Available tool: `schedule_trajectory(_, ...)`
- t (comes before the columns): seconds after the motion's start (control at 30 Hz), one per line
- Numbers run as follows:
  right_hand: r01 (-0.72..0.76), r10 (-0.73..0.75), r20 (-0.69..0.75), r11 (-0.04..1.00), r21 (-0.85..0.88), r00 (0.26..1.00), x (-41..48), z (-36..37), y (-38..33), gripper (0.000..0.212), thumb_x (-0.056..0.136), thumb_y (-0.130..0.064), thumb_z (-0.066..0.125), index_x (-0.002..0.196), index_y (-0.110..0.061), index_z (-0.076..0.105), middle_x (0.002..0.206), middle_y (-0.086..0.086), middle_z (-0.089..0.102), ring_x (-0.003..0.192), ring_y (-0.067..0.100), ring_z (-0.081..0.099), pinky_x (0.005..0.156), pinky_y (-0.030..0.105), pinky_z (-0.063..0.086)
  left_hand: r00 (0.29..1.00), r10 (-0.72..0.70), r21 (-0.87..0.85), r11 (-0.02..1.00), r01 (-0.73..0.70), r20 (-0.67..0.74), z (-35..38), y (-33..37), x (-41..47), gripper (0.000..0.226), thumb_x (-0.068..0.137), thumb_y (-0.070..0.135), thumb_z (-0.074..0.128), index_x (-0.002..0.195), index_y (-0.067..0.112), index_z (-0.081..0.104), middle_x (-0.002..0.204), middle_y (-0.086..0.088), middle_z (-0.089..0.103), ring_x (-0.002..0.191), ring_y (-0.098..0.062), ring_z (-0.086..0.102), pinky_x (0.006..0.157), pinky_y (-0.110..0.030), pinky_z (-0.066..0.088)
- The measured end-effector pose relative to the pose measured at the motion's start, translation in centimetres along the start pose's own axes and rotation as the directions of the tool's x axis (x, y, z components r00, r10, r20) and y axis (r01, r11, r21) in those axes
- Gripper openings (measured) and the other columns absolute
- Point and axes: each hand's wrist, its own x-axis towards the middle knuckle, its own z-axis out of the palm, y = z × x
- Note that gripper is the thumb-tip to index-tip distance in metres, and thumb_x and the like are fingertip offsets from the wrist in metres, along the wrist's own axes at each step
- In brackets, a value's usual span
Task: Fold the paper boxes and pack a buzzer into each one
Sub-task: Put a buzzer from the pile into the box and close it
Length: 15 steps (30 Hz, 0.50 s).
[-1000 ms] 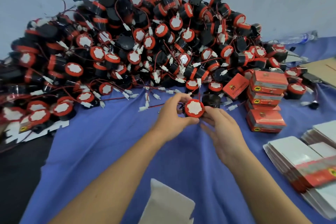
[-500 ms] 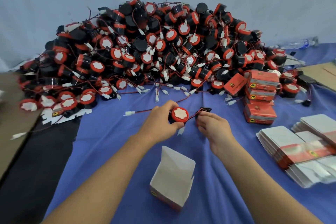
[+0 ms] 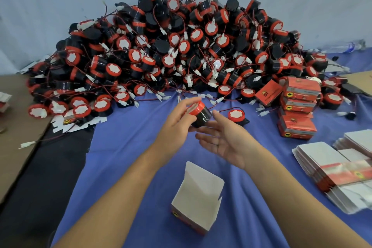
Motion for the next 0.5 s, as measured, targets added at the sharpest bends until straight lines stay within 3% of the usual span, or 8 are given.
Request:
schedule_trajectory(0.1, -0.007, -0.020, 0.145, 0.983, 0.183, 0.989, -2.9, 0.9, -1.1, 0.028, 0.100, -0.025, 0.062, 0.113, -0.002, 0.070, 0.099, 0.011, 0.073, 0.076, 0.017, 0.070, 0.069, 0.023, 0.060, 0.991, 0.126, 0.062, 0.990, -0.129, 0.038, -0.1, 2.1, -1.8, 0.028, 0.093, 0.031, 0.062, 0.119, 0.038, 0.064, 0.118, 0.010, 0.064, 0.108, -0.010, 0.064, 0.090, -0.023, 0.052)
schedule_trajectory(0.17, 0.037, -0.084, 0.207, 0.974, 0.222, 0.975, -5.0, 1.2, -1.2, 0.025, 0.099, -0.010, 0.059, 0.120, -0.001, 0.068, 0.106, 0.011, 0.073, 0.085, 0.018, 0.068, 0.079, 0.025, 0.060, 0.977, 0.213, 0.172, 0.962, -0.213, 0.017, -0.3, 3.1, -3.3, 0.030, 0.091, 0.033, 0.077, 0.117, 0.032, 0.062, 0.115, 0.008, 0.061, 0.105, -0.012, 0.062, 0.088, -0.024, 0.052)
schedule_trajectory(0.23, 0.104, -0.140, 0.255, 0.984, 0.147, 0.957, -7.1, 1.3, -0.7, 0.035, 0.098, -0.003, 0.057, 0.131, -0.007, 0.065, 0.118, 0.012, 0.072, 0.097, 0.021, 0.067, 0.090, 0.031, 0.057, 0.964, 0.266, 0.192, 0.946, -0.259, -0.009, -0.6, 3.8, -5.1, 0.045, 0.086, 0.024, 0.084, 0.122, 0.031, 0.057, 0.122, 0.003, 0.058, 0.110, -0.019, 0.065, 0.089, -0.026, 0.054)
schedule_trajectory(0.33, 0.333, -0.289, 0.207, 0.914, -0.230, 0.935, -10.7, 0.9, 0.6, 0.031, 0.095, -0.020, 0.069, 0.125, -0.030, 0.070, 0.115, -0.003, 0.076, 0.101, 0.016, 0.072, 0.084, 0.028, 0.057, 0.979, 0.183, 0.060, 0.982, -0.179, -0.084, -1.7, 4.3, -8.4, 0.065, 0.075, 0.029, 0.087, 0.128, 0.038, 0.051, 0.131, 0.004, 0.058, 0.116, -0.023, 0.069, 0.094, -0.031, 0.058)
schedule_trajectory(0.37, 0.386, -0.352, 0.160, 0.821, -0.421, 0.922, -11.8, 0.4, 1.3, 0.032, 0.091, -0.036, 0.073, 0.122, -0.039, 0.069, 0.114, -0.014, 0.072, 0.101, 0.008, 0.070, 0.081, 0.023, 0.056, 0.982, 0.144, 0.019, 0.990, -0.142, -0.122, -2.1, 4.2, -9.5, 0.063, 0.071, 0.032, 0.085, 0.125, 0.038, 0.053, 0.133, 0.000, 0.061, 0.116, -0.024, 0.069, 0.095, -0.033, 0.059)
schedule_trajectory(0.43, 0.370, -0.438, 0.116, 0.555, -0.745, 0.891, -13.6, -0.9, 3.2, 0.052, 0.072, -0.069, 0.071, 0.122, -0.057, 0.058, 0.114, -0.034, 0.056, 0.103, -0.007, 0.060, 0.077, 0.013, 0.050, 0.977, 0.079, -0.064, 0.994, -0.093, -0.199, -2.7, 3.5, -11.7, 0.056, 0.066, 0.033, 0.082, 0.117, 0.037, 0.061, 0.130, -0.006, 0.066, 0.118, -0.026, 0.068, 0.096, -0.038, 0.059)
schedule_trajectory(0.47, 0.318, -0.421, 0.116, 0.450, -0.835, 0.900, -14.1, -1.3, 4.3, 0.059, 0.067, -0.077, 0.067, 0.122, -0.061, 0.052, 0.112, -0.036, 0.050, 0.102, -0.010, 0.055, 0.076, 0.011, 0.046, 0.972, 0.048, -0.118, 0.990, -0.077, -0.232, -2.8, 3.1, -12.7, 0.053, 0.064, 0.033, 0.081, 0.114, 0.036, 0.065, 0.129, -0.007, 0.068, 0.119, -0.027, 0.067, 0.097, -0.040, 0.058)
schedule_trajectory(0.5, 0.279, -0.376, 0.116, 0.415, -0.866, 0.919, -14.4, -1.5, 5.5, 0.060, 0.066, -0.077, 0.067, 0.122, -0.061, 0.050, 0.111, -0.033, 0.050, 0.098, -0.010, 0.056, 0.073, 0.011, 0.045, 0.967, 0.018, -0.173, 0.983, -0.064, -0.255, -2.8, 2.7, -13.6, 0.051, 0.062, 0.032, 0.080, 0.112, 0.035, 0.068, 0.126, -0.006, 0.069, 0.120, -0.027, 0.067, 0.096, -0.039, 0.056)
